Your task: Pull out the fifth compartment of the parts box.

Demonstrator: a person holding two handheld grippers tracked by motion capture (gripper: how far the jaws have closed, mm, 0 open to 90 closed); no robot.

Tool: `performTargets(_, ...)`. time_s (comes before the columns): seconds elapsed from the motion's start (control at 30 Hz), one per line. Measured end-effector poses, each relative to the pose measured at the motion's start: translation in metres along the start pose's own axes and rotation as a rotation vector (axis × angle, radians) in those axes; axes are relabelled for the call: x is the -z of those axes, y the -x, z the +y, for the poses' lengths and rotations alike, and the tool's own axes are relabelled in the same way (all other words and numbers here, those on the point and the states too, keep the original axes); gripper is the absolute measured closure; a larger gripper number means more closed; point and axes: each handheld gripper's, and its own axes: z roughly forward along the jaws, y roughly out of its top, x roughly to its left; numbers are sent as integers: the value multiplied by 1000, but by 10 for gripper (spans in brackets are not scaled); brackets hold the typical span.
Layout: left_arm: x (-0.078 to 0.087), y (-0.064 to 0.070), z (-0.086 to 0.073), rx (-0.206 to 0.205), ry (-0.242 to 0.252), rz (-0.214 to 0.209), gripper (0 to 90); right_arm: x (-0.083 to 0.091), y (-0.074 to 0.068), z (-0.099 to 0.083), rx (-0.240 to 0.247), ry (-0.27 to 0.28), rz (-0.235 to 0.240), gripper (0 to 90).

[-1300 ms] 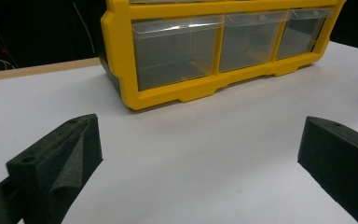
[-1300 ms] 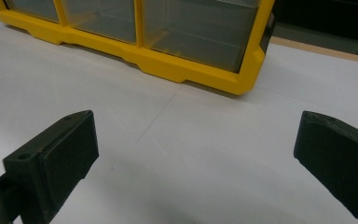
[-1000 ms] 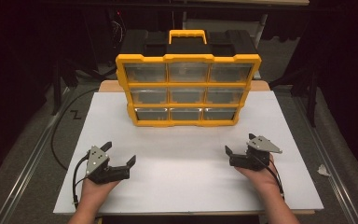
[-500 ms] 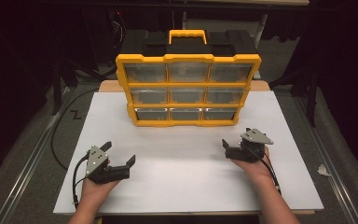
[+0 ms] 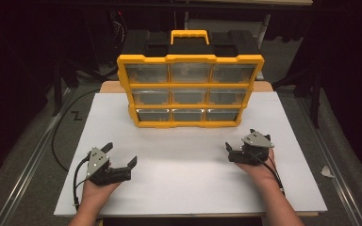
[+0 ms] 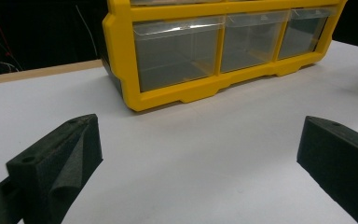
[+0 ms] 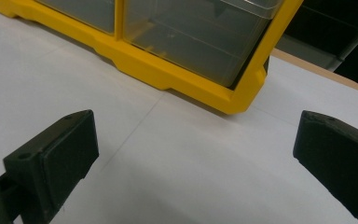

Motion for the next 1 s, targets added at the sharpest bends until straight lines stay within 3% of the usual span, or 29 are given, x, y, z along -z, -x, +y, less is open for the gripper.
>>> performTargets(0.2,1,0,1,0,5,-1,4,5,-2,-3,46,-20,-15,12)
performTargets(0.57,1,0,1,-1,10,-9,6,9,2,-9,67,-45,-27,12)
performTargets(0.67,1,0,1,0,9,-9,6,9,-1,-9,110,-59,-33,12)
performTargets(1.0,2,0,1,2,13,-8,7,10,-7,-9,185,-92,-28,11)
